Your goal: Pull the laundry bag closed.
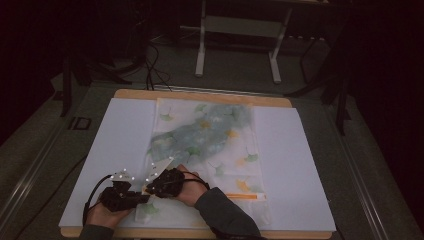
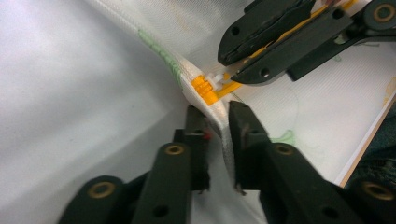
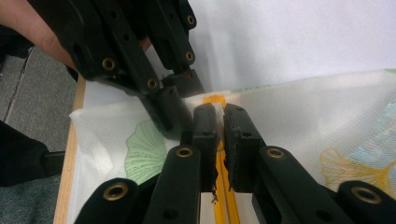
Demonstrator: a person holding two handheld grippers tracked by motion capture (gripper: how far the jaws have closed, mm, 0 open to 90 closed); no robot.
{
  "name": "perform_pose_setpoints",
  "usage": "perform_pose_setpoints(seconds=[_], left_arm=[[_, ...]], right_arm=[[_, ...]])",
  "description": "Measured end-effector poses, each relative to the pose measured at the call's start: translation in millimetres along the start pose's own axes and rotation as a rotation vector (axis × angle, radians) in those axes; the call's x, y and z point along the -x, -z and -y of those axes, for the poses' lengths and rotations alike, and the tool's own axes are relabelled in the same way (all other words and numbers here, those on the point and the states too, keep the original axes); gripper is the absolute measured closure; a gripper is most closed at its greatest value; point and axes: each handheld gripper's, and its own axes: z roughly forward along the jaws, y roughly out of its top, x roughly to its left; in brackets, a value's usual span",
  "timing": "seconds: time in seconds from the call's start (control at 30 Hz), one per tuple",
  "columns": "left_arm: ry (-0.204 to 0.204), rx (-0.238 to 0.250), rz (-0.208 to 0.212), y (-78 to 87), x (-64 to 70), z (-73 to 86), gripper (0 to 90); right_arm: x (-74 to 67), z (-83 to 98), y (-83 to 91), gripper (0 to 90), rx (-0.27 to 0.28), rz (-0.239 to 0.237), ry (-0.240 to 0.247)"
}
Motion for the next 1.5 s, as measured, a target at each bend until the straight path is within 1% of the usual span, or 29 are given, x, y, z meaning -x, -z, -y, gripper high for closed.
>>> perform_pose_setpoints(seconds=[0.1,0.17,0.37,0.57,0.87,1.0,1.13,1.2,1.37,1.5], left_arm=[[0.001,0.012,0.007,0.2,-1.0,0.6,87.1],[-0.003,0.013,0.005,0.4,-0.7,0.6,87.9],[-0.014,0.016,-0.003,0.5,0.1,0.5,88.3],[-0.021,0.017,-0.013,0.9,0.7,0.2,88.5],[-0.021,0.03,-0.016,3.4,0.5,0.4,88.5],[-0.019,0.035,-0.019,4.0,1.0,0.3,88.5],[-0.022,0.038,-0.017,5.1,0.7,0.5,88.5],[-0.019,0.049,-0.016,6.3,0.7,0.8,88.5],[-0.022,0.055,-0.017,7.7,0.2,0.9,88.4],[-0.014,0.063,-0.014,8.4,-0.2,1.4,88.4]], right_arm=[[1.0,3.4,-2.5,84.1,-0.003,0.0,0.0],[1.7,5.8,-3.5,84.1,0.003,-0.007,-0.013],[2.6,7.2,-3.4,84.3,0.0,-0.009,-0.009],[5.5,13.3,-7.3,84.4,-0.012,-0.022,-0.021],[7.3,20.1,-10.0,84.4,-0.039,-0.016,-0.028],[7.6,21.0,-9.9,84.4,-0.046,-0.012,-0.021],[6.5,20.8,-8.8,84.4,-0.061,-0.002,-0.011],[6.4,21.5,-8.1,84.4,-0.066,0.002,-0.014],[6.8,23.9,-5.3,84.4,-0.077,0.008,-0.012],[6.8,24.0,-3.5,84.4,-0.095,0.012,-0.014]])
